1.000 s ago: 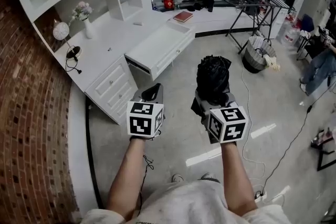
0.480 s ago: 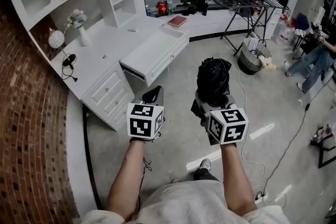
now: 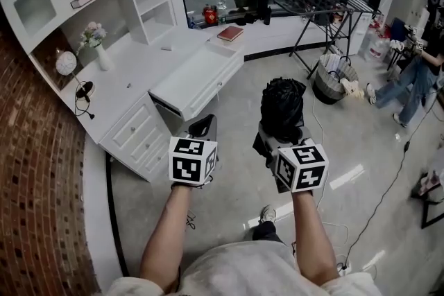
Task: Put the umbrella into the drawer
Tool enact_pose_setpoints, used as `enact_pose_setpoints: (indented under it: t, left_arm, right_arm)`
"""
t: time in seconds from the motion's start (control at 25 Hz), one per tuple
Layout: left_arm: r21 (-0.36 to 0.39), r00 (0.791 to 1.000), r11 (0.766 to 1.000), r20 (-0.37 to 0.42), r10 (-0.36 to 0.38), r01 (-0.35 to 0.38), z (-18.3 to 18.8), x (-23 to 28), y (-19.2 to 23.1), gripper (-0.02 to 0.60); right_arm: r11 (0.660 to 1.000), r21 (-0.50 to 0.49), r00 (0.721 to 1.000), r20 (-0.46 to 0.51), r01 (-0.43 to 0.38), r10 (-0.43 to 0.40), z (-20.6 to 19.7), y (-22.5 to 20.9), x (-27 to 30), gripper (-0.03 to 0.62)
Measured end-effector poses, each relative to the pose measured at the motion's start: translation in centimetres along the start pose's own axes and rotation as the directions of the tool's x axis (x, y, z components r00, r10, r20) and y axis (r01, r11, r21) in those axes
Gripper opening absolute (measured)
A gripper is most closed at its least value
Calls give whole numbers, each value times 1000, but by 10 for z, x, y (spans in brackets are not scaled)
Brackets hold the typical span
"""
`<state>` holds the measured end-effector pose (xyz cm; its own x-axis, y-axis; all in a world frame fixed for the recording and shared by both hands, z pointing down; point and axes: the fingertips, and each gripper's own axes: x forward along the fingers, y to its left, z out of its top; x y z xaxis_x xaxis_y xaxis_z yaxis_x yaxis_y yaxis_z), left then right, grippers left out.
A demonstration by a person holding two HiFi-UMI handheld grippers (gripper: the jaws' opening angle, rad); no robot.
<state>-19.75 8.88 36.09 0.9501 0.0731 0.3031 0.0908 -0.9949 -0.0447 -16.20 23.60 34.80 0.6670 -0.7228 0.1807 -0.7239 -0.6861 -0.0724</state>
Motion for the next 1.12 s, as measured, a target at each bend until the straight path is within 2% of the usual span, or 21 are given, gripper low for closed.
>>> enact_pose_setpoints:
  t: [0.6, 1.12]
  left_arm:
    - [-42, 997, 996, -31, 74, -75, 53, 131, -23, -3]
    - [-47, 989, 988, -52, 141, -144, 69, 177, -35, -3]
  right_arm:
    - [995, -14, 995, -22, -98, 97, 34, -130, 75, 252]
    - [985, 1, 985, -31, -170, 170, 40, -181, 103, 253]
